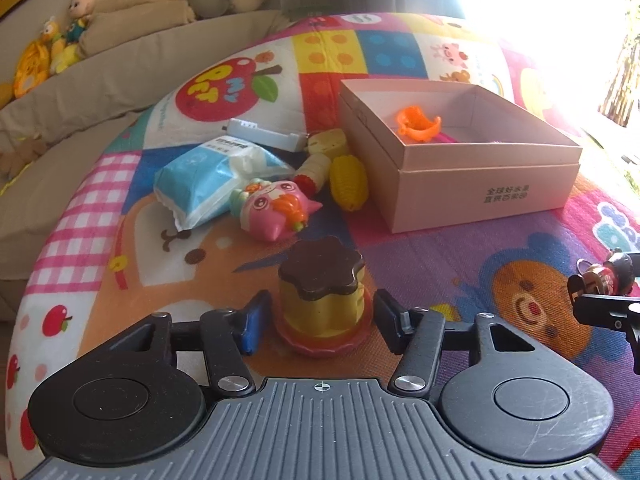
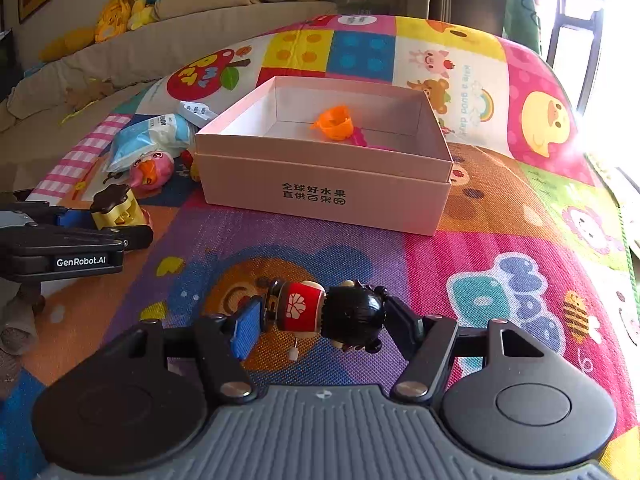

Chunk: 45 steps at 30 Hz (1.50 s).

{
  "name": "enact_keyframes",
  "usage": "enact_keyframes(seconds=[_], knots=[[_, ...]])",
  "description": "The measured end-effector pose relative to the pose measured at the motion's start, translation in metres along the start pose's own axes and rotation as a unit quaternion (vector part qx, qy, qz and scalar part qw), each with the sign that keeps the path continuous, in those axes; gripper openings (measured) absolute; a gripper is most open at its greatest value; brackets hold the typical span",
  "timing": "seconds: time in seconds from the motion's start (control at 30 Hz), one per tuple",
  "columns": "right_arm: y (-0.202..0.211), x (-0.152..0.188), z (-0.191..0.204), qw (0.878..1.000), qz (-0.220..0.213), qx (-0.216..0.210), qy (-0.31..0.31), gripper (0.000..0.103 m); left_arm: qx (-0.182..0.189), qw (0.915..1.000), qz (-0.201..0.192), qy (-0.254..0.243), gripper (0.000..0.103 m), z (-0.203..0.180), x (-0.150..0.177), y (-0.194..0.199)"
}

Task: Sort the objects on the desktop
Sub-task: 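Grasp the black-and-red doll keychain with the right tool while the left tool holds the pudding toy, then drop the pudding toy from the left tool and doll from the right tool into the box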

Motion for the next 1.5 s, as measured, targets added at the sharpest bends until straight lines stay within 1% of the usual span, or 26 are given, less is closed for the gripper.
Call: enact_keyframes(seconds=[0.1,0.17,0.23,0.33,0.43,0.53,0.63,0.73,0.8,0.83,0.87,0.9,1.0,1.07,1.13,1.23,1.3,1.37,1.43,1.5], knots=[[0.012,0.005,0.001,1.000,-0.006,-0.012,0.010,0.066,0.014,0.9998,0.001,-0.010,0.061,-0.012,-0.001,0.011],[0.020,0.005,0.000,1.000,-0.012,-0.017,0.016,0.066,0.026,0.9996,-0.006,-0.012,0.061,-0.019,-0.006,0.021],[0.031,0.001,-0.004,0.999,-0.028,-0.013,0.018,0.066,0.038,0.9991,-0.018,-0.009,0.061,-0.025,-0.017,0.033],[0.053,-0.014,-0.016,0.998,-0.060,-0.015,0.005,0.066,0.051,0.9973,-0.051,-0.018,0.061,-0.035,-0.043,0.049],[0.079,-0.039,-0.031,0.994,-0.103,-0.020,-0.011,0.066,0.062,0.9939,-0.087,-0.029,0.061,-0.047,-0.077,0.058],[0.095,-0.059,-0.043,0.991,-0.126,-0.026,-0.024,0.066,0.065,0.9892,-0.123,-0.045,0.061,-0.060,-0.112,0.059],[0.105,-0.064,-0.048,0.990,-0.134,-0.033,-0.020,0.066,0.063,0.9835,-0.160,-0.056,0.061,-0.072,-0.155,0.060],[0.105,-0.057,-0.045,0.991,-0.129,-0.039,-0.007,0.066,0.082,0.9785,-0.183,-0.050,0.061,-0.083,-0.192,0.059],[0.099,-0.052,-0.042,0.992,-0.119,-0.046,-0.005,0.066,0.093,0.9756,-0.194,-0.044,0.063,-0.092,-0.214,0.054],[0.096,-0.050,-0.041,0.992,-0.114,-0.047,-0.005,0.066,0.094,0.9757,-0.194,-0.041,0.063,-0.094,-0.221,0.049],[0.092,-0.049,-0.040,0.993,-0.108,-0.046,-0.005,0.066,0.093,0.9763,-0.192,-0.038,0.065,-0.094,-0.225,0.044],[0.088,-0.049,-0.040,0.994,-0.104,-0.044,-0.006,0.066,0.092,0.9772,-0.189,-0.030,0.071,-0.091,-0.226,0.040],[0.080,-0.049,-0.041,0.995,-0.095,-0.036,-0.012,0.066,0.090,0.9800,-0.177,-0.005,0.082,-0.068,-0.209,0.038],[0.079,-0.051,-0.043,0.995,-0.096,-0.033,-0.010,0.066,0.070,0.9829,-0.170,-0.001,0.087,-0.052,-0.188,0.037],[0.075,-0.054,-0.043,0.995,-0.093,-0.028,-0.004,0.066,0.048,0.9876,-0.149,0.004,0.089,-0.031,-0.156,0.037],[0.063,-0.064,-0.042,0.996,-0.083,-0.024,0.008,0.066,0.024,0.9938,-0.107,0.018,0.092,-0.003,-0.108,0.034],[0.055,-0.075,-0.037,0.996,-0.078,-0.026,0.017,0.066,0.009,0.9962,-0.084,0.024,0.094,0.012,-0.077,0.035],[0.051,-0.090,-0.029,0.996,-0.082,-0.028,0.029,0.066,0.002,0.9974,-0.067,0.026,0.095,0.024,-0.053,0.039],[0.047,-0.111,-0.020,0.994,-0.098,-0.027,0.044,0.066,0.002,0.9978,-0.056,0.036,0.095,0.035,-0.036,0.044],[0.044,-0.135,-0.013,0.992,-0.114,-0.024,0.049,0.066,0.002,0.9975,-0.053,0.047,0.096,0.044,-0.029,0.048]])
Point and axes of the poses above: each gripper's, at about its wrist camera, not at the fingertips, and y roughly against the way its jaws point, z to its left, x to its underside, the point moved 7 cm from there along -y, roughly the way its jaws point, and after that the axes turned 2 degrees about -z, right-handed, at the moved point
